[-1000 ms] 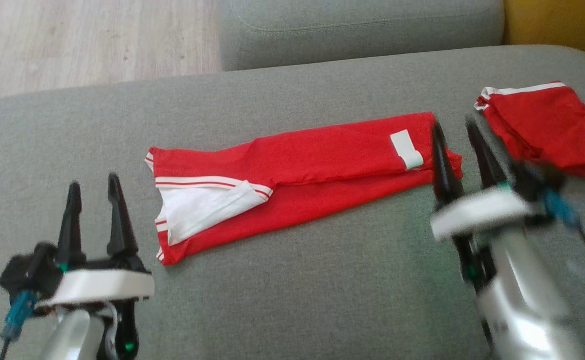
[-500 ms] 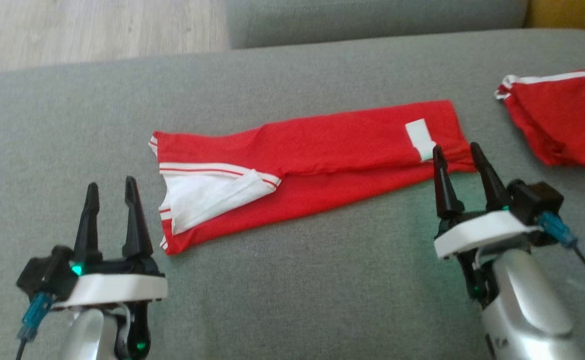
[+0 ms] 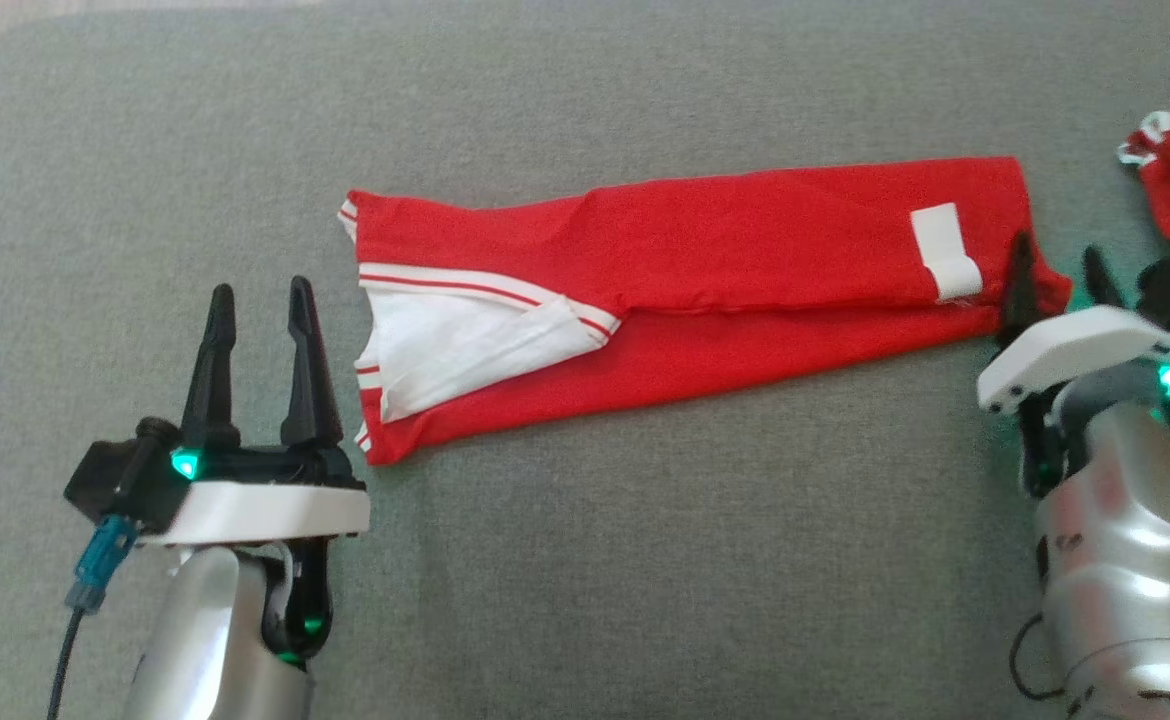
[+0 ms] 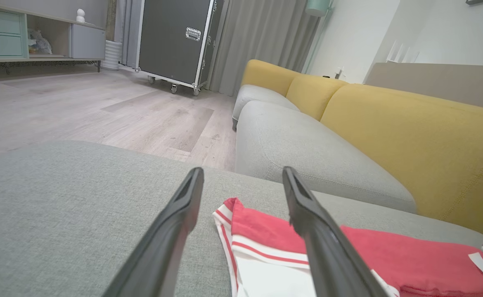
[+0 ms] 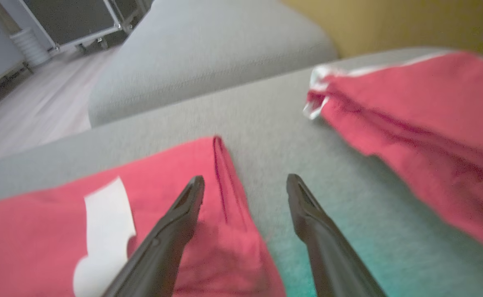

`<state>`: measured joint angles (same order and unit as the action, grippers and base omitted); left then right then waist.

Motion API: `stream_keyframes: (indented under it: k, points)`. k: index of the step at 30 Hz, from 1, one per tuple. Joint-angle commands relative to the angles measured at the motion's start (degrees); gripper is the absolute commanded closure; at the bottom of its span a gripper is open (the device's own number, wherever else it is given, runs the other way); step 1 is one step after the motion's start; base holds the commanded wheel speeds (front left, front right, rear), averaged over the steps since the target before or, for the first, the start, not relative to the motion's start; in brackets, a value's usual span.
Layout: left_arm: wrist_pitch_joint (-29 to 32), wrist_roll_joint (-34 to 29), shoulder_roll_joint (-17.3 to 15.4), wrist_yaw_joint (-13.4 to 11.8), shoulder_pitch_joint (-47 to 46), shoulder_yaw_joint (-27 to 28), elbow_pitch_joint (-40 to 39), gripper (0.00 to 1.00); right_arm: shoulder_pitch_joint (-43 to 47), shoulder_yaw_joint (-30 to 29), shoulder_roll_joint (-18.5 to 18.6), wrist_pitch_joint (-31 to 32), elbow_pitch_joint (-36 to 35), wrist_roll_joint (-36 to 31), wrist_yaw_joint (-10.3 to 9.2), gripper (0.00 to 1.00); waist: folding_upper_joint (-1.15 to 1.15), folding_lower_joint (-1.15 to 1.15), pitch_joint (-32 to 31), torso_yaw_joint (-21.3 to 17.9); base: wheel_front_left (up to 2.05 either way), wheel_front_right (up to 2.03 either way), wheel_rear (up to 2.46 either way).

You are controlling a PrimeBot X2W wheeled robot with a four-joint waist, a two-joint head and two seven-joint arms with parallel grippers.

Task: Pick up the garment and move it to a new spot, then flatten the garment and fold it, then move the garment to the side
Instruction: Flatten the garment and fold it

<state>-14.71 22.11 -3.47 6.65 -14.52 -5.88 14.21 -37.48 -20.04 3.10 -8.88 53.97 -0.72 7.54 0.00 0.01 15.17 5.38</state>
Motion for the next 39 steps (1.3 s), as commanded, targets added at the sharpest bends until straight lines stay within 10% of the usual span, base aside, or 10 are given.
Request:
stream_keyframes:
  k: [1, 7, 9, 29, 39]
  points:
    - [-0.3, -0.4, -0.4, 0.4, -2.0, 1.3, -1.5, 0.00, -2.2, 0.8, -0.2, 0.1, 0.4, -0.7, -0.05, 0.00, 0.00, -0.01, 0.7, 0.7, 0.00, 0.00, 0.00]
    - [-0.3, -0.6, 0.0, 0.7, -3.2, 1.3, -0.9, 0.00, -4.6, -1.3, -0.2, -0.1, 9.5, -3.3, -0.05, 0.00, 0.00, -0.01, 1.5, 1.0, 0.00, 0.00, 0.00]
    - [-0.3, -0.7, 0.1, 0.7, -3.5, 1.5, -0.8, 0.00, -5.4, -1.5, -0.2, -1.0, 11.3, -4.2, -0.05, 1.00, 0.00, -0.01, 1.5, 0.8, 0.00, 0.00, 0.00]
    - [-0.3, -1.1, 0.4, 0.8, -0.3, 2.5, -1.7, 0.00, -3.5, -12.1, 0.5, -3.6, -1.5, -16.6, -0.05, 1.00, 0.00, -0.01, -5.1, -4.3, 0.00, 0.00, 0.00]
    - [-0.3, -1.3, 0.1, 0.8, 2.1, 2.9, -1.9, 0.00, -4.5, -1.1, -0.2, -5.2, 3.9, -9.1, -0.05, 1.00, 0.00, -0.01, -10.2, -3.1, 0.00, 0.00, 0.00]
